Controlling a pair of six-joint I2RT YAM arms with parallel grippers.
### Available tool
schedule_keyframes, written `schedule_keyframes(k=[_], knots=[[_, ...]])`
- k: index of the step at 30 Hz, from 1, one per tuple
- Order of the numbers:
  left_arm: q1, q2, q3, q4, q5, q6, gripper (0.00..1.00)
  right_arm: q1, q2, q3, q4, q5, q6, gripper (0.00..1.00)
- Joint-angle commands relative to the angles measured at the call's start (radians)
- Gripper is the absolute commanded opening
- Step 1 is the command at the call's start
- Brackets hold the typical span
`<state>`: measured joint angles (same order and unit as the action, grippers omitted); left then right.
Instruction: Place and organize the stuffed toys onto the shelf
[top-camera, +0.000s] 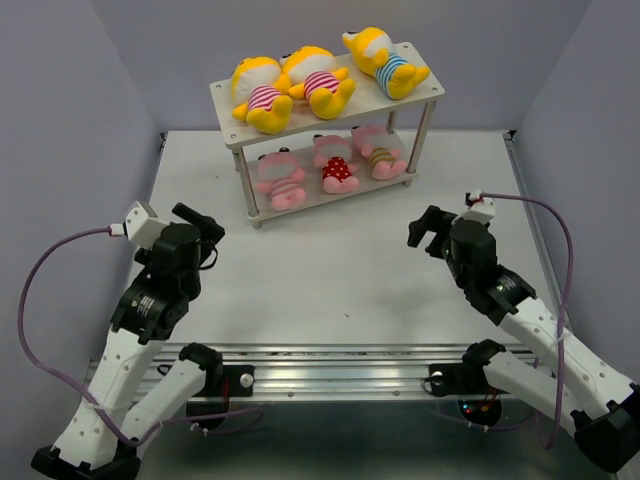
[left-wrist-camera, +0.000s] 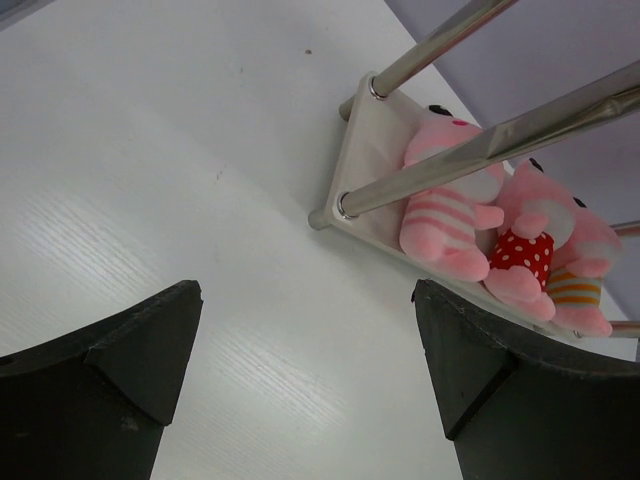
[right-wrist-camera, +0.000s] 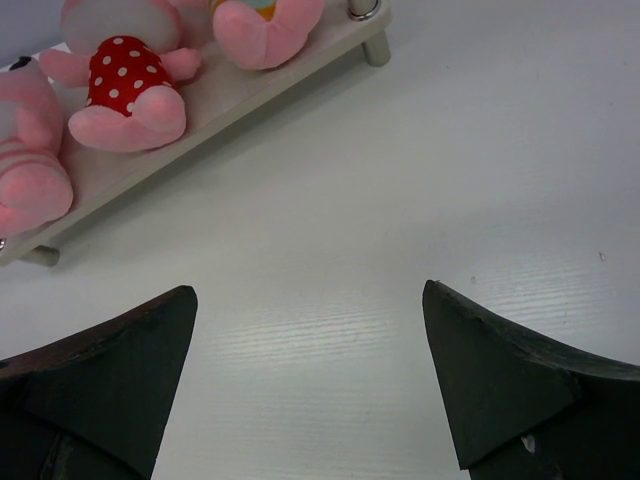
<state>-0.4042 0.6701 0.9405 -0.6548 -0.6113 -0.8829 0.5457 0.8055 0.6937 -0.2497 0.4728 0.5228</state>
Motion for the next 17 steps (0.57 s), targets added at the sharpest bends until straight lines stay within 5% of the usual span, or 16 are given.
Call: schedule_keyframes(k=[1,17], knots=[[-0.002,-0.024,-0.005,0.046,-0.042,-0.001,0.99,0.008,-0.011,0.0,0.013,0.035,0.026,1.0],[-0.002,0.031,0.0,0.06,-0.021,0.021,0.99,0.008,-0.015,-0.003,0.015,0.052,0.031,1.0]])
